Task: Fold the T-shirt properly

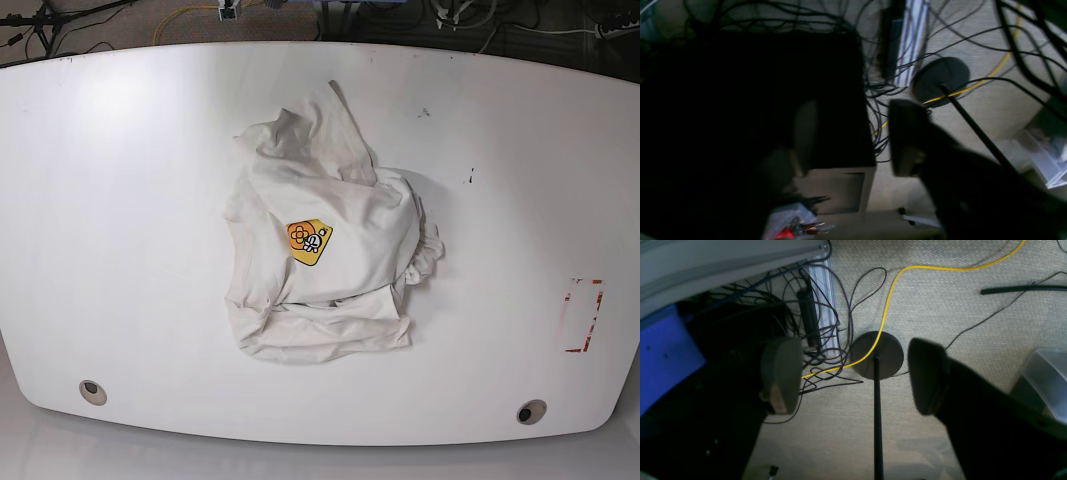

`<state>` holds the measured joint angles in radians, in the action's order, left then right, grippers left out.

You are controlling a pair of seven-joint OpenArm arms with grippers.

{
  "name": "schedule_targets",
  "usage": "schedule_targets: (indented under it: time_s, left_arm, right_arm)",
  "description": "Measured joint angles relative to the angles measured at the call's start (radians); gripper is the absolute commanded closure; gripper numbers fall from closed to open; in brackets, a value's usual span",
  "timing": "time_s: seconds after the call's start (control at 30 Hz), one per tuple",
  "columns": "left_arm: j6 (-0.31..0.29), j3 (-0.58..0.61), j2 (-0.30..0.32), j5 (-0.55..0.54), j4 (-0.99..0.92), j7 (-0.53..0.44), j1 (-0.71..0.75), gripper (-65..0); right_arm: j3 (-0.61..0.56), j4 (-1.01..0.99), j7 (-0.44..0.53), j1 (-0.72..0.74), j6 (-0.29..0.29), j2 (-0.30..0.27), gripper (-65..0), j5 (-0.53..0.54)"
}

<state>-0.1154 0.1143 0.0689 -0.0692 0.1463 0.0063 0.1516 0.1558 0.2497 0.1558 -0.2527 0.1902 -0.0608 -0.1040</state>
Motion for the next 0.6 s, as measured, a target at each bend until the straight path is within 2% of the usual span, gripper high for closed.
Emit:
schedule_targets:
  time_s: [0.3,0.43,0.6]
  left_arm:
    - [0.019,-0.006,-0.008,0.0,-0.003,-0.001,-0.009,-40.3]
    - [0.018,-0.007,-0.004,0.001,0.002,0.001,-0.01,-41.5]
    - [0.014,-0.008,0.007,0.003,0.006,-0.003,-0.007,-41.1]
  right_arm:
    - [-0.001,0.002,-0.001,0.0,0.0,0.0,-45.8,0.003]
    - [0.0,0.006,-0.001,-0.001,0.0,0.0,-35.6,0.003]
    - [0.002,0.01,0.0,-0.001,0.0,0.0,-17.4,0.003]
